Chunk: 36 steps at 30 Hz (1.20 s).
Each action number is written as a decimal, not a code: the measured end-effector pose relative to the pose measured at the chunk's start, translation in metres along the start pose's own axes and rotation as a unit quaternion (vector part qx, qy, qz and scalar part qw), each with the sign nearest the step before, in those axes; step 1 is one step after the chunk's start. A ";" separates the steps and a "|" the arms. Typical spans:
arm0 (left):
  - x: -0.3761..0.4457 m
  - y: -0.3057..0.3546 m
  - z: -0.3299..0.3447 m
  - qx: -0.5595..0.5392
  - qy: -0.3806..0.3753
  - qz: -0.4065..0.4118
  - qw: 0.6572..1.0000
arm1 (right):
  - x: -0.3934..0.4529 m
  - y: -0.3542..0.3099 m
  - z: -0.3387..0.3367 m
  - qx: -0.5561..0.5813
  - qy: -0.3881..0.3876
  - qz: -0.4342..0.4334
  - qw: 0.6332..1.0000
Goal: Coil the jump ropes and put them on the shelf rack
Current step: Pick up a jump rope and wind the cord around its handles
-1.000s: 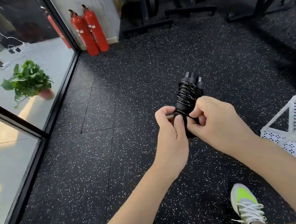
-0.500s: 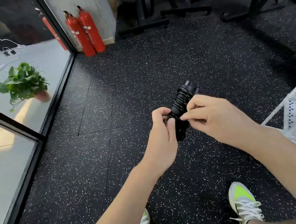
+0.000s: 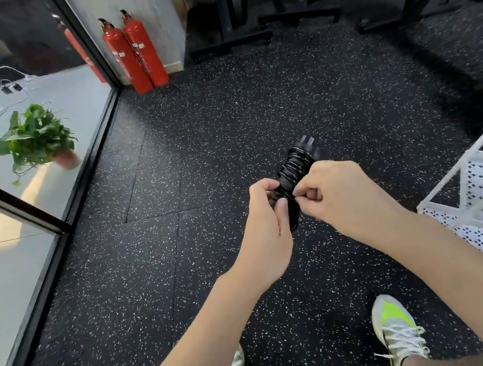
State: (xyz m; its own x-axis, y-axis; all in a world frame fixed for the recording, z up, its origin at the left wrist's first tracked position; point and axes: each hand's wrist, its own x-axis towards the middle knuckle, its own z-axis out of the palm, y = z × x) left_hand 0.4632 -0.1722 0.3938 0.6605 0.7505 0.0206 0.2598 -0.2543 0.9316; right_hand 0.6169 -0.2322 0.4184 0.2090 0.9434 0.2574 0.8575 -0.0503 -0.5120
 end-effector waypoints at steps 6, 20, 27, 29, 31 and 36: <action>0.004 -0.003 -0.009 -0.091 -0.017 -0.008 0.996 | -0.006 0.000 -0.005 0.073 0.066 0.047 0.994; 0.007 -0.002 -0.012 -0.263 -0.002 -0.014 0.965 | -0.006 -0.011 -0.010 0.375 0.131 0.194 0.897; 0.005 -0.004 -0.011 -0.230 0.022 -0.020 0.973 | -0.002 -0.005 -0.003 0.329 0.096 0.189 0.920; 0.003 -0.005 -0.007 -0.166 0.036 -0.003 0.985 | -0.004 -0.006 0.000 0.309 0.113 0.188 0.925; 0.002 -0.004 0.000 -0.102 0.046 0.012 0.994 | -0.007 -0.006 0.003 0.325 0.128 0.188 0.918; -0.001 0.015 0.024 0.069 0.070 0.047 0.994 | -0.016 -0.006 0.002 0.396 0.146 0.264 0.867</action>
State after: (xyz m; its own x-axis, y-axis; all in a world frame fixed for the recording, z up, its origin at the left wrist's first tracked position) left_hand 0.4840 -0.1914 0.3991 0.5843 0.7945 0.1654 0.3020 -0.4020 0.8644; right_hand 0.6076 -0.2467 0.4156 0.6832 0.7288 -0.0465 0.0386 -0.0996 -0.9943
